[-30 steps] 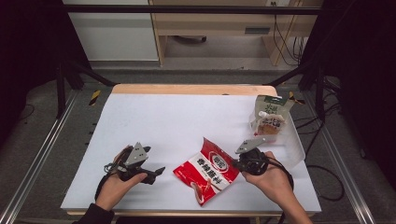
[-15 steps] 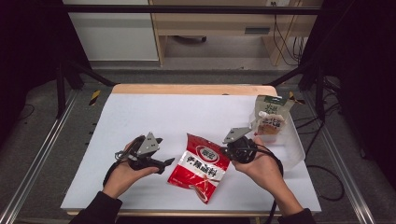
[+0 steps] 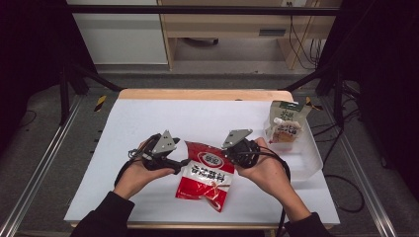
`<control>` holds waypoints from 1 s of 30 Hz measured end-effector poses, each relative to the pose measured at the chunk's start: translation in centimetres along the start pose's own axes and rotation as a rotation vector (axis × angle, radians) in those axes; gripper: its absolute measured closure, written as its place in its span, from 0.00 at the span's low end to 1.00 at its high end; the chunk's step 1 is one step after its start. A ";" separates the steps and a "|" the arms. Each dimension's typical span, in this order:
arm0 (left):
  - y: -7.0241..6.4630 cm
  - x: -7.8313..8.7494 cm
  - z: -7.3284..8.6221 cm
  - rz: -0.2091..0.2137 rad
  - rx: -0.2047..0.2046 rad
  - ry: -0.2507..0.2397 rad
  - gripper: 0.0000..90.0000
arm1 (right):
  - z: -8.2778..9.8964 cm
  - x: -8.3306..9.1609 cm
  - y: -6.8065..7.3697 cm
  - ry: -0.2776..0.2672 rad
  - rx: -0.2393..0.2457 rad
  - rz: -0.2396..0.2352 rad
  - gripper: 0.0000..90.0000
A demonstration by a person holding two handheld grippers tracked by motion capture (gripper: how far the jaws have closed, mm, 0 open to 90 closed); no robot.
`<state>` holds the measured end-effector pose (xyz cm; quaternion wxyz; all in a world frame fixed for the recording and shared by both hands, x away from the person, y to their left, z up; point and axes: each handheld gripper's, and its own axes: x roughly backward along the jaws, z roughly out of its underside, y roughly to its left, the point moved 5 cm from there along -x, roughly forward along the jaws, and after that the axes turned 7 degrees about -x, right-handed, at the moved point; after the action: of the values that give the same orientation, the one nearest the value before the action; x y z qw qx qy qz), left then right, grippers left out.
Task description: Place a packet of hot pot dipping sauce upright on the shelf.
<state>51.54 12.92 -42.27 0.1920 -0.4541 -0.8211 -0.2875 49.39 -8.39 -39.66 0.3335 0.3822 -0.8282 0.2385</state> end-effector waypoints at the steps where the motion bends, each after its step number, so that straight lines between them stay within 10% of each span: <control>1: 0.2 -0.1 -0.1 -0.001 0.005 -0.003 0.27 | -0.1 0.0 0.0 -0.002 0.006 -0.006 1.00; 30: 0.9 -0.2 -1.2 0.169 -0.014 0.023 0.99 | -2.0 1.1 -0.6 -0.022 0.025 -0.043 1.00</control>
<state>52.45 12.43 -41.23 0.2220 -0.5199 -0.7755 -0.2810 50.04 -7.96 -37.42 0.3245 0.4066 -0.8204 0.2371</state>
